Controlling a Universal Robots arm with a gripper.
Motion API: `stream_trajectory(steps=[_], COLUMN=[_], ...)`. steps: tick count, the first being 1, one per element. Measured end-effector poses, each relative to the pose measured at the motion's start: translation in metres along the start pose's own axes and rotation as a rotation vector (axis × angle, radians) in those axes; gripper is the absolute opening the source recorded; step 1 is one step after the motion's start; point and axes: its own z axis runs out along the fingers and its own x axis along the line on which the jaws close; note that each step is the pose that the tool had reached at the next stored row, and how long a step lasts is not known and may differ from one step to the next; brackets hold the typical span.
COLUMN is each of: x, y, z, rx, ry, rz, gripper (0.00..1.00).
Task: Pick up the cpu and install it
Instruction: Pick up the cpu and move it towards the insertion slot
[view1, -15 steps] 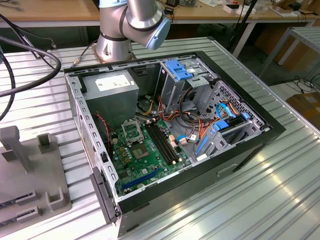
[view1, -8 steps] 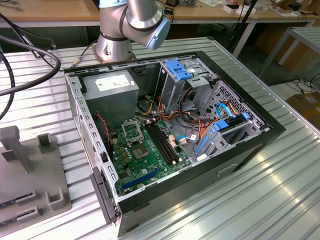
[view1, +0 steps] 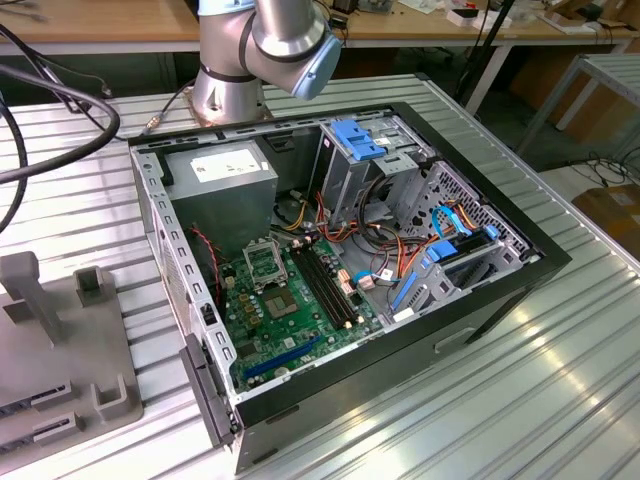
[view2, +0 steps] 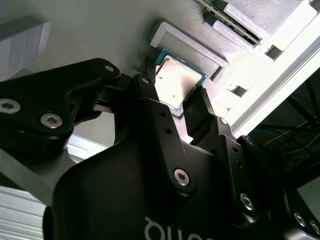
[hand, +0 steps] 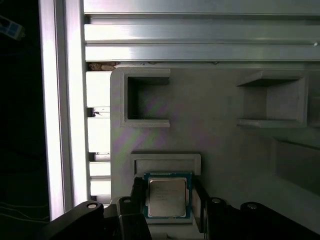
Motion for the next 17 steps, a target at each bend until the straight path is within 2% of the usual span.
stream_trajectory(steps=[7,14,15,16,17], x=[0.0,-0.0002,-0.0008,-0.0008,-0.0011], y=[-0.0001,-0.0003,-0.0006,-0.0006,-0.0007], z=[-0.0045,-0.0144,-0.0324,-0.033,-0.0381], rx=[0.0001,0.0,-0.0012,-0.0012,-0.0012], ry=[0.0018,0.0053,0.0161,0.0171,0.0176], rz=[0.0,0.0,0.0,0.0,0.0], gripper=[0.47,0.47,0.47,0.47,0.47])
